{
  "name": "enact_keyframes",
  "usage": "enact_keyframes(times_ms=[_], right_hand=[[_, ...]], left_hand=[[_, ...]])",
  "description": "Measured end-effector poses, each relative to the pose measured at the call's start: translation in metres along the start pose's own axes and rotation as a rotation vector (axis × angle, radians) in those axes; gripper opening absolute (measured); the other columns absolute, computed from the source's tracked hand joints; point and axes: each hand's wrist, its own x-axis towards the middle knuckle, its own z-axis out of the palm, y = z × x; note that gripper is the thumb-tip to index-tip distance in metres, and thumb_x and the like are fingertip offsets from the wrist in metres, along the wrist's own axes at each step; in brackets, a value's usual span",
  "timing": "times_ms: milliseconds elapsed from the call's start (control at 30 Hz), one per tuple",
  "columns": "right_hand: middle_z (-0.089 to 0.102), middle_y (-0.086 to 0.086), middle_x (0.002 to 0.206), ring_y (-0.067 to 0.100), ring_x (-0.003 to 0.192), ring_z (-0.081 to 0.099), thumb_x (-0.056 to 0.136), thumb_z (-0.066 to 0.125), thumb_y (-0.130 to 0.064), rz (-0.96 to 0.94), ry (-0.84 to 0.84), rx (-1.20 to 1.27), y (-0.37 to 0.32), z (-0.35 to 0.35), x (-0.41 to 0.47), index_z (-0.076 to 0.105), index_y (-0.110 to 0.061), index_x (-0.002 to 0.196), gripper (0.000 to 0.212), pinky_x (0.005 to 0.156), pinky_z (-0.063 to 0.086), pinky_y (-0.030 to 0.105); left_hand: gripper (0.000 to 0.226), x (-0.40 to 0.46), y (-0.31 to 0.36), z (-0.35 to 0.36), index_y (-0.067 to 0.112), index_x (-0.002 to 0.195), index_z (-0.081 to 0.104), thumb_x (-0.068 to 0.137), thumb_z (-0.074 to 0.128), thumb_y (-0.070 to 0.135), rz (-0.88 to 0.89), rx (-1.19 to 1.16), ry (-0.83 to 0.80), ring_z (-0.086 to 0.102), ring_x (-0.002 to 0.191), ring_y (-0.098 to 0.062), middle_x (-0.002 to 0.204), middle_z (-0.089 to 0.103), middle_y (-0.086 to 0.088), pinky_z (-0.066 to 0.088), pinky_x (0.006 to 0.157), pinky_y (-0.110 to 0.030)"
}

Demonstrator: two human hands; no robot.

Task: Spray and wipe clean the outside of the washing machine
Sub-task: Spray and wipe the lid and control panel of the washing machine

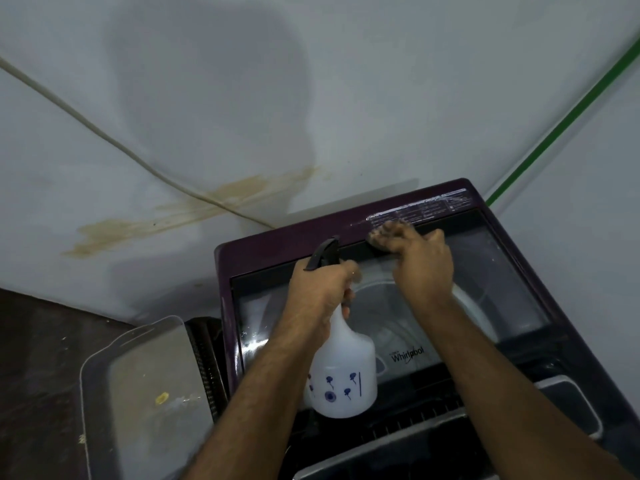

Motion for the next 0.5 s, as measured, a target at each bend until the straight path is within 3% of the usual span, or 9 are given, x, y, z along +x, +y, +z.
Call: enact_keyframes(times_ms=[100,167,233,333,433,500], right_hand=[[0.048,-0.010,0.152,0.023,0.104,0.042,0.094,0.062,-0.005,0.076,0.017,0.071,-0.025,0.004,0.025,0.059,-0.049,0.136,0.061,0.089,0.044,0.036],[0.045,0.001,0.147,0.027,0.111,0.046,0.098,0.064,-0.021,0.050,-0.044,0.170,-0.043,0.006,0.021,0.058,-0.050,0.136,0.048,0.098,0.047,0.039],[0.046,-0.002,0.146,0.022,0.107,0.044,0.097,0.062,-0.032,-0.073,-0.100,0.130,-0.042,0.006,0.004,0.056,-0.053,0.135,0.044,0.098,0.049,0.040],[0.051,-0.018,0.148,0.016,0.097,0.034,0.094,0.040,-0.023,-0.162,-0.034,0.053,-0.015,-0.005,-0.004,0.059,-0.054,0.133,0.053,0.086,0.044,0.034],[0.051,-0.018,0.149,0.023,0.107,0.042,0.095,0.054,-0.008,-0.019,-0.026,0.033,-0.015,-0.001,0.028,0.061,-0.052,0.132,0.058,0.089,0.043,0.035],[0.052,-0.009,0.148,0.025,0.115,0.042,0.099,0.050,-0.032,-0.038,-0.092,0.135,-0.038,0.005,0.034,0.060,-0.049,0.134,0.040,0.097,0.045,0.039]], left_hand=[[0.005,0.000,-0.003,0.001,0.008,0.092,0.071,0.089,0.075,0.009,-0.001,-0.022,0.012,0.060,0.066,-0.020,0.069,0.060,-0.006,0.046,0.049,-0.028],[0.008,0.000,-0.006,0.003,0.008,0.083,0.068,0.090,0.073,0.008,-0.002,-0.019,0.026,0.054,0.054,-0.016,0.060,0.056,-0.003,0.043,0.045,-0.026],[0.015,0.000,-0.007,0.004,0.009,0.077,0.065,0.091,0.069,0.006,-0.004,-0.002,0.030,0.048,0.046,-0.013,0.053,0.052,-0.001,0.040,0.042,-0.025],[0.017,-0.003,-0.005,0.005,0.010,0.075,0.064,0.090,0.070,0.007,-0.018,0.026,0.015,0.049,0.044,-0.011,0.054,0.053,-0.001,0.041,0.042,-0.024],[0.014,-0.007,-0.004,0.007,0.010,0.078,0.066,0.091,0.073,0.010,-0.008,0.003,0.010,0.057,0.054,-0.015,0.061,0.058,-0.004,0.044,0.043,-0.024],[0.011,-0.008,-0.003,0.009,0.010,0.083,0.070,0.092,0.074,0.012,0.004,-0.034,0.014,0.063,0.064,-0.019,0.066,0.063,-0.005,0.047,0.047,-0.025]])
